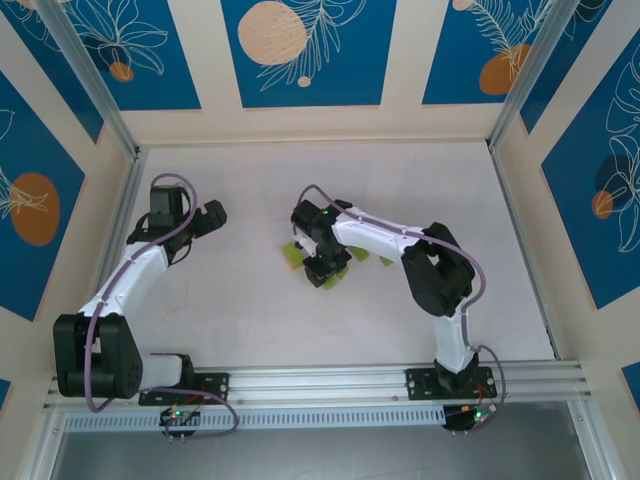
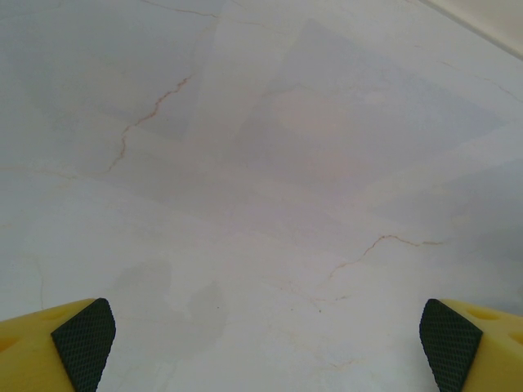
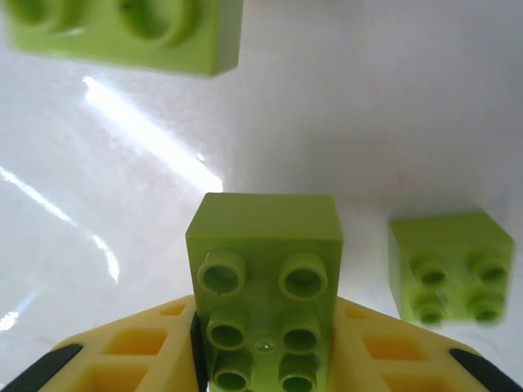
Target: Assemble a carrot with lego
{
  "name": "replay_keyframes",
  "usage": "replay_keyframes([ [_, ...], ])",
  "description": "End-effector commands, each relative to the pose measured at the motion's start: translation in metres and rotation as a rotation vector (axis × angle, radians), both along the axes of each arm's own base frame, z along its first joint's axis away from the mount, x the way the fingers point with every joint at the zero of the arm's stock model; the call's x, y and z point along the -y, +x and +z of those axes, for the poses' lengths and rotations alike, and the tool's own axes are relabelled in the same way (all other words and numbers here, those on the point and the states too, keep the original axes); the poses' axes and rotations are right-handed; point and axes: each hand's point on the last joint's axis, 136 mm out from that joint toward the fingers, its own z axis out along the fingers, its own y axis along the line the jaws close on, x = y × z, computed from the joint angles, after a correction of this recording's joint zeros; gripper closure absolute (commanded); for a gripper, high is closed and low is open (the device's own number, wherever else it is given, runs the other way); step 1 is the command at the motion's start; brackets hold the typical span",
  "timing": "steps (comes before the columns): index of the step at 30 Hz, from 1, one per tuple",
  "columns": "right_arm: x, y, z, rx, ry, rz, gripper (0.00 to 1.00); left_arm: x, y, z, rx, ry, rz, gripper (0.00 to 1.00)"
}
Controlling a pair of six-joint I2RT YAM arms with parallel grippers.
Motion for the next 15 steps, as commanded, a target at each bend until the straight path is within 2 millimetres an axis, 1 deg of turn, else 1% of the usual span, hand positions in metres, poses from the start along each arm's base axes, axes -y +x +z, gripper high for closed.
replay_keyframes([
  [1, -0.003, -0.001, 0.039, 0.027, 0.041, -0.024, 0.63, -0.001, -0.001, 0.006, 0.01, -0.025, 0.004, 0.02],
  [3, -0.008, 0.003, 0.049, 0.029, 0.059, -0.031, 0.63, -0.001, -0.001, 0.006, 0.012, -0.028, 0.003, 0.02],
  [7, -0.022, 0.016, 0.059, 0.027, 0.066, -0.045, 0.63, 0.0, -0.001, 0.007, 0.015, -0.031, 0.0, 0.02],
  [9, -0.028, 0.024, 0.058, 0.019, 0.056, -0.05, 0.63, 0.0, -0.002, 0.008, 0.018, -0.032, -0.001, 0.02],
  [15, -0.046, 0.045, 0.044, -0.014, 0.021, -0.073, 0.63, 0.0, -0.003, 0.011, 0.025, -0.033, -0.001, 0.02],
])
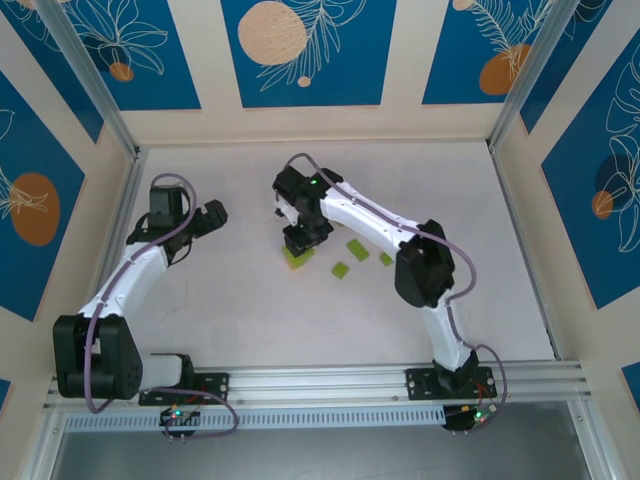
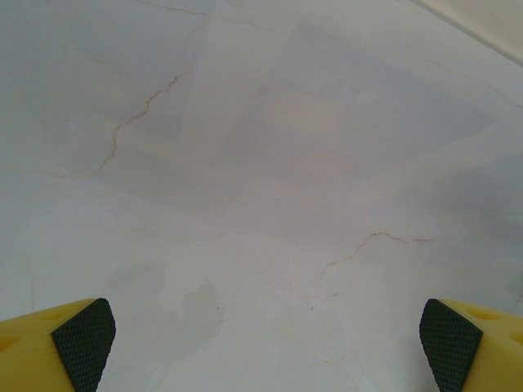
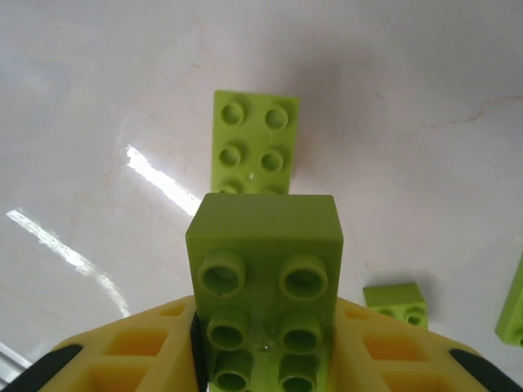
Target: Assemble a carrot with lego
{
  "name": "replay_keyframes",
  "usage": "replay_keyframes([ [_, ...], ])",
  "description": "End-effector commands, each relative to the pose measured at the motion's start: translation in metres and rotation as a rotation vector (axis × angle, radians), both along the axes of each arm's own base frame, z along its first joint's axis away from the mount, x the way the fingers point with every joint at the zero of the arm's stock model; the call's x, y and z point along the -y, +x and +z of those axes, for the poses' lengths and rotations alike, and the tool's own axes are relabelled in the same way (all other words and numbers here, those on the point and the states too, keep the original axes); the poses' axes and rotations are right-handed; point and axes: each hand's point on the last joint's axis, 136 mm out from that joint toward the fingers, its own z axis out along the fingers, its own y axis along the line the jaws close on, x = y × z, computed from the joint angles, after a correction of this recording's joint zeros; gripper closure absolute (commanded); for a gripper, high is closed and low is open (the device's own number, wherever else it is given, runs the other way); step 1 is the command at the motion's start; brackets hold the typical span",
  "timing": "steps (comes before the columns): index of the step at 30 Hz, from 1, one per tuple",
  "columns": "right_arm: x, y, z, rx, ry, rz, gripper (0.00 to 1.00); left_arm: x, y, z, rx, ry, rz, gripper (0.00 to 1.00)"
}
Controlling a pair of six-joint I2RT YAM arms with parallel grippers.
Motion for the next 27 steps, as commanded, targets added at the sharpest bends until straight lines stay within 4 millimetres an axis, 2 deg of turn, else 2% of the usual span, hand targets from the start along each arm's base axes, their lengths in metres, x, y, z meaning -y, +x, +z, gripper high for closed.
replay_keyframes([
  [1, 0.003, -0.005, -0.011, -0.088, -0.051, -0.032, 0.63, -0.003, -0.003, 0.008, 0.019, -0.02, 0.01, 0.02],
  [9, -0.009, 0.001, -0.02, -0.11, -0.038, -0.042, 0.63, -0.002, -0.003, 0.008, 0.022, -0.022, 0.011, 0.02],
  [27, -0.018, 0.003, -0.031, -0.154, -0.016, -0.09, 0.63, -0.003, -0.003, 0.007, 0.02, -0.018, 0.012, 0.02],
])
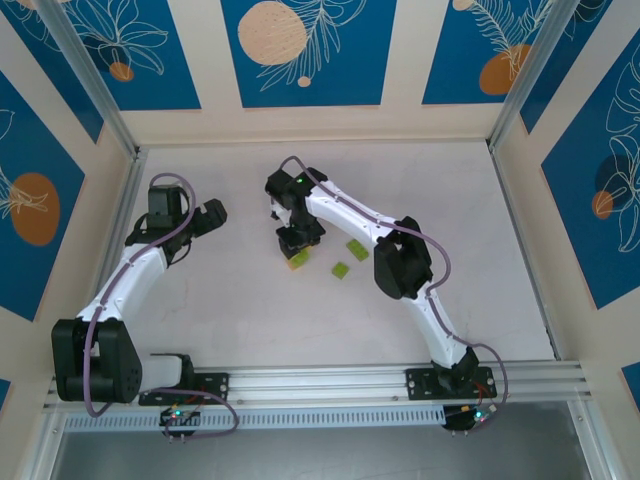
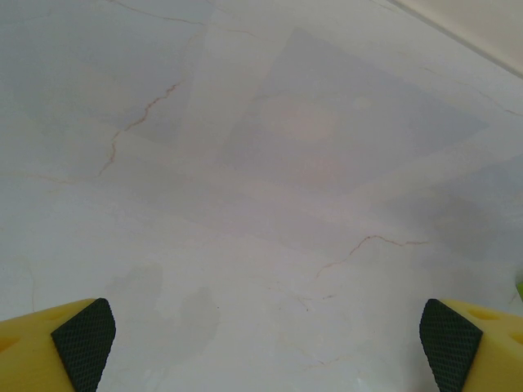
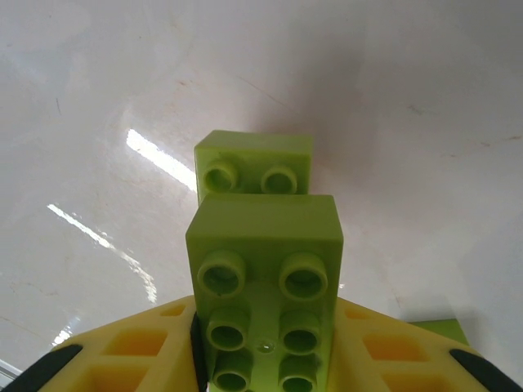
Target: Assemble a carrot with lego
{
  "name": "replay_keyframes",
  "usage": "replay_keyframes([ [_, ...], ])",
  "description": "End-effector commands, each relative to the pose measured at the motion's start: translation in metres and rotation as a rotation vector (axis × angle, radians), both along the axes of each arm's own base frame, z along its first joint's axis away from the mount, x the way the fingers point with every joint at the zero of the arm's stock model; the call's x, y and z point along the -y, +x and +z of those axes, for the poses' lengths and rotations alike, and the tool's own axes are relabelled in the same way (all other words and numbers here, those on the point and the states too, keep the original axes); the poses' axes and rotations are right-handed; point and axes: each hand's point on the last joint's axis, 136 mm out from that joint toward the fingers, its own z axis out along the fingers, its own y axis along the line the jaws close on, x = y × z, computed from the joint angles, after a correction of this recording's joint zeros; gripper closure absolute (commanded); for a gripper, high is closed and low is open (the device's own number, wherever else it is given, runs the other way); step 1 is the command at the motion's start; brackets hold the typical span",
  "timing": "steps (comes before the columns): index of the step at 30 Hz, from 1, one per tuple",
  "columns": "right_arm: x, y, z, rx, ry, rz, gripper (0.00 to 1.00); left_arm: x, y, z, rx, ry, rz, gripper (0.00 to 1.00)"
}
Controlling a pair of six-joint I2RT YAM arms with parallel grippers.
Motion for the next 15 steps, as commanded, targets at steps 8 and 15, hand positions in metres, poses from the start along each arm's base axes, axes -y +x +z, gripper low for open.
replay_keyframes([
  [8, -0.0055, -0.0027, -0.0071, -0.072, 0.007, -0.075, 0.63, -0.003, -0.0023, 0.0014, 0.007, -0.017, 0.011, 0.02],
  [15, -0.0043, -0.0082, -0.0127, -0.089, -0.014, -0.078, 0.63, -0.0029, -0.002, 0.0013, 0.009, -0.019, 0.012, 0.02],
])
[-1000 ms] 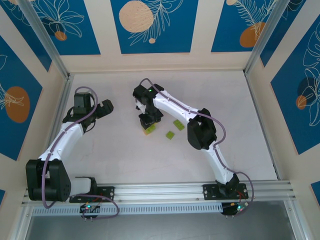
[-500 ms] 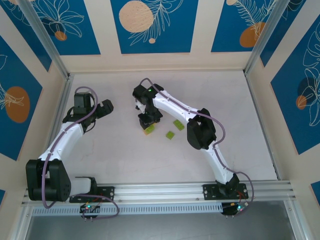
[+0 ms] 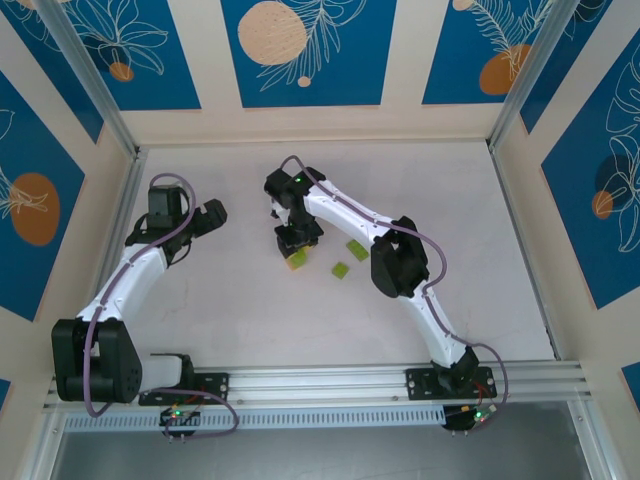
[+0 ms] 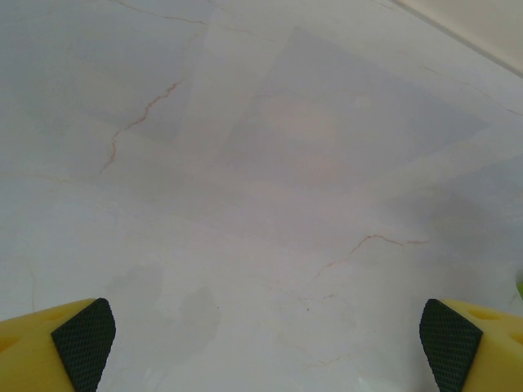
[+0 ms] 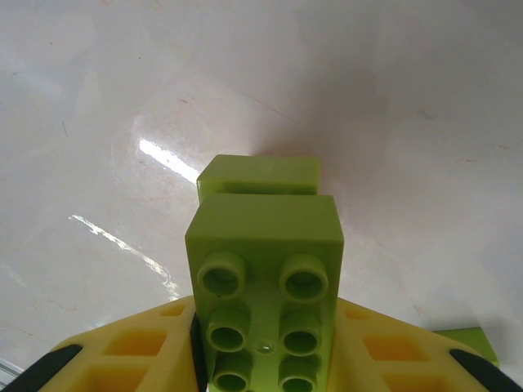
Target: Assemble a carrot with lego
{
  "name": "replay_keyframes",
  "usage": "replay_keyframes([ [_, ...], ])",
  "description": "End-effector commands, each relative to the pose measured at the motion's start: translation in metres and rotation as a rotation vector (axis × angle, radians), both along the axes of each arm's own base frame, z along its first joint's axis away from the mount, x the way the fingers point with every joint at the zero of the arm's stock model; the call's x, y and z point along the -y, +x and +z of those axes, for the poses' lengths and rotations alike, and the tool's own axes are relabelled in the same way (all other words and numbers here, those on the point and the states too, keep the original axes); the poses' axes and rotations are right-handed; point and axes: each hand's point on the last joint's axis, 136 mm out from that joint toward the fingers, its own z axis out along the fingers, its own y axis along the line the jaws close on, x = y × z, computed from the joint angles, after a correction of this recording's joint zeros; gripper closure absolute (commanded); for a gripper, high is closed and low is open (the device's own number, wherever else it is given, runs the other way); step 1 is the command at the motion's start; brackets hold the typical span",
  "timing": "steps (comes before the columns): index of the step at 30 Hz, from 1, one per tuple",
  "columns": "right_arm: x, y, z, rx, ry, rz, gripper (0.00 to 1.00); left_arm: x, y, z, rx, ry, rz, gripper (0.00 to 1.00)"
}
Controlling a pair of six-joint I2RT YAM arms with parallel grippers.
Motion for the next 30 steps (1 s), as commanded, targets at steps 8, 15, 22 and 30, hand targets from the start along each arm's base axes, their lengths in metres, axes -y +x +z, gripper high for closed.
replay_keyframes([
  [8, 0.0, -0.013, -0.014, -0.064, -0.049, -0.031, 0.63, -0.003, -0.002, 0.004, 0.016, -0.018, 0.014, 0.02],
  [15, -0.002, -0.018, -0.023, -0.07, -0.084, -0.013, 0.63, -0.004, -0.002, 0.004, 0.015, -0.016, 0.014, 0.02],
  [22, 0.002, -0.027, -0.035, -0.07, -0.149, 0.065, 0.63, -0.004, -0.002, 0.004, 0.016, -0.014, 0.016, 0.02],
  [30, -0.002, -0.033, -0.042, -0.058, -0.159, 0.126, 0.63, -0.005, -0.002, 0.004, 0.016, -0.009, 0.019, 0.02],
])
